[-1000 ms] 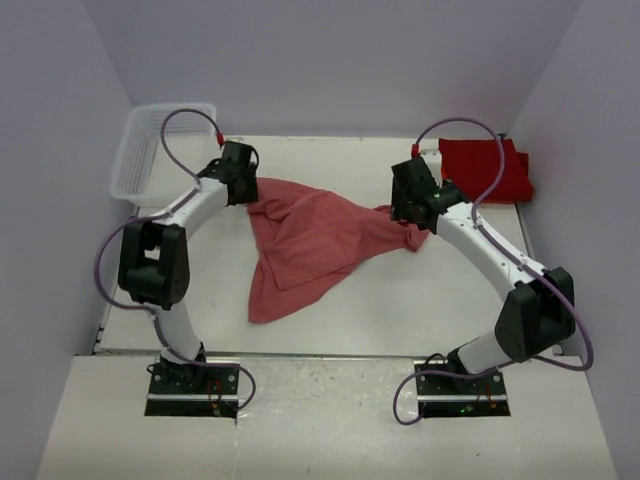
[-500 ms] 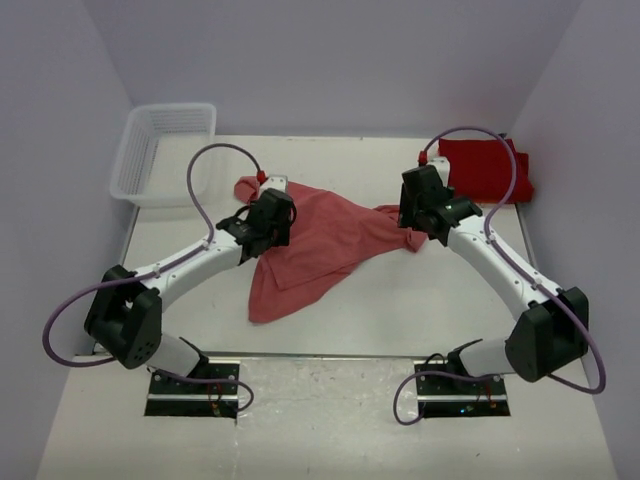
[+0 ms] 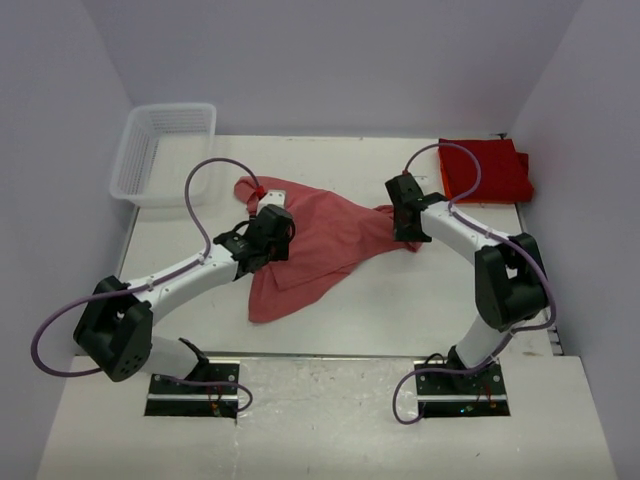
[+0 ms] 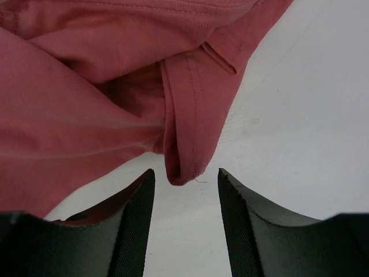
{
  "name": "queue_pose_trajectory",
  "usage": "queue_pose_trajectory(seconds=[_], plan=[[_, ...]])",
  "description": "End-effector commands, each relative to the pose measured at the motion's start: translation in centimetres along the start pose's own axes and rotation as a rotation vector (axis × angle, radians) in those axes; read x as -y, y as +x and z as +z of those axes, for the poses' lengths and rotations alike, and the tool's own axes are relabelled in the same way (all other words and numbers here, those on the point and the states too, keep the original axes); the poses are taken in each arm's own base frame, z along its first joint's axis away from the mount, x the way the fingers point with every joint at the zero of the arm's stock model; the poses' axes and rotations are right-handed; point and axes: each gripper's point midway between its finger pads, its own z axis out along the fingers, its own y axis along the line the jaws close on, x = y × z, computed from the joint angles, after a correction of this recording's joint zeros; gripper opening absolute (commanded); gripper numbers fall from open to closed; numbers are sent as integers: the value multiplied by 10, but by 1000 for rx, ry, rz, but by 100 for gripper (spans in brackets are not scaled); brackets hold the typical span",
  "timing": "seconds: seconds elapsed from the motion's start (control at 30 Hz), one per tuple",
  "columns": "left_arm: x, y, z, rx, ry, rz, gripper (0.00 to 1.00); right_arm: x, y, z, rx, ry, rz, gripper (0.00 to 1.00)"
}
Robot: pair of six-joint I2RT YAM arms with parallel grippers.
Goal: Fold and stack the t-shirts
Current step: Flatten out the tshirt
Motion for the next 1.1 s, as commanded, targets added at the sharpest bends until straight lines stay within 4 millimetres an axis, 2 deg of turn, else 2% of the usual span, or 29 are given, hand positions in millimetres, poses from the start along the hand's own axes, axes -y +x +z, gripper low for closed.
queue_pose_trajectory(seconds=[0.0,0.3,0.37,0.67,0.9,1.07], plan=[[10,-26,-15,98,52,-58,50,-5,-6,8,20,-8,24,49],[11,-24,-15,97,63,-48,51,-6,-8,21,3,22,24,42],[10,-23,-15,95,60,-46,51,-5,-8,21,4,28,25,38],[15,-14,-8,71,71,-35,52,0,-15,12,35,35,41,37],[16,-10,-8,63,76,-28,52,4,-16,7,45,41,52,29],[17,-9,-9,62,79,-26,52,6,-16,4,52,42,61,29]])
